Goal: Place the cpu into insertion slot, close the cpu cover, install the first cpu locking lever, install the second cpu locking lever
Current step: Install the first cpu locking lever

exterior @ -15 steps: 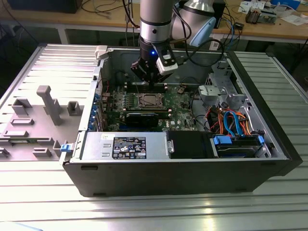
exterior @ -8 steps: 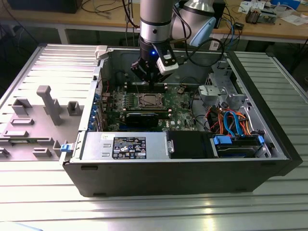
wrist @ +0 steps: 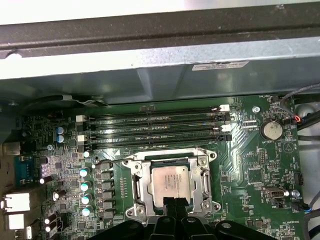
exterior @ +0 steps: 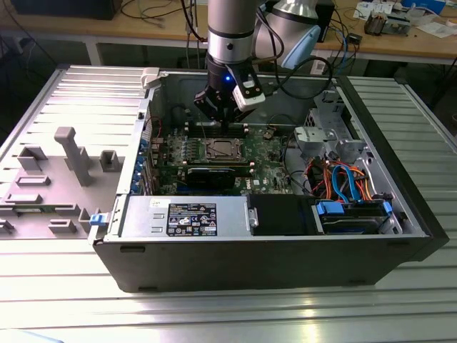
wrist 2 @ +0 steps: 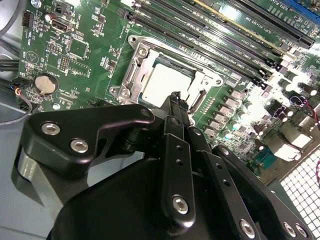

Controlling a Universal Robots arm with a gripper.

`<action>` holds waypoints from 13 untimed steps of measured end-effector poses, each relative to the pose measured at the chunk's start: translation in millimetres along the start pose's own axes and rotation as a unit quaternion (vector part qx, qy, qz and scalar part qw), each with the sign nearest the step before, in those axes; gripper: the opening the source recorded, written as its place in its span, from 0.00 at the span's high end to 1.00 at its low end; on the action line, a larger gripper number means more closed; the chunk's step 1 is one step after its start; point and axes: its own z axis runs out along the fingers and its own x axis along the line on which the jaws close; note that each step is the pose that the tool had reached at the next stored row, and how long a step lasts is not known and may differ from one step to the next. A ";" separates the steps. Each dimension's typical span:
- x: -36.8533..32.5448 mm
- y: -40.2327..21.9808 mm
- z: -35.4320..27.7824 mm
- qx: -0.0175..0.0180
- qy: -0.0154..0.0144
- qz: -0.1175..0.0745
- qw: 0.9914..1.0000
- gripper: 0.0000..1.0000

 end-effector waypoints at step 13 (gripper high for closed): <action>10.0 -0.7 -1.0 0.000 0.000 0.000 1.000 0.89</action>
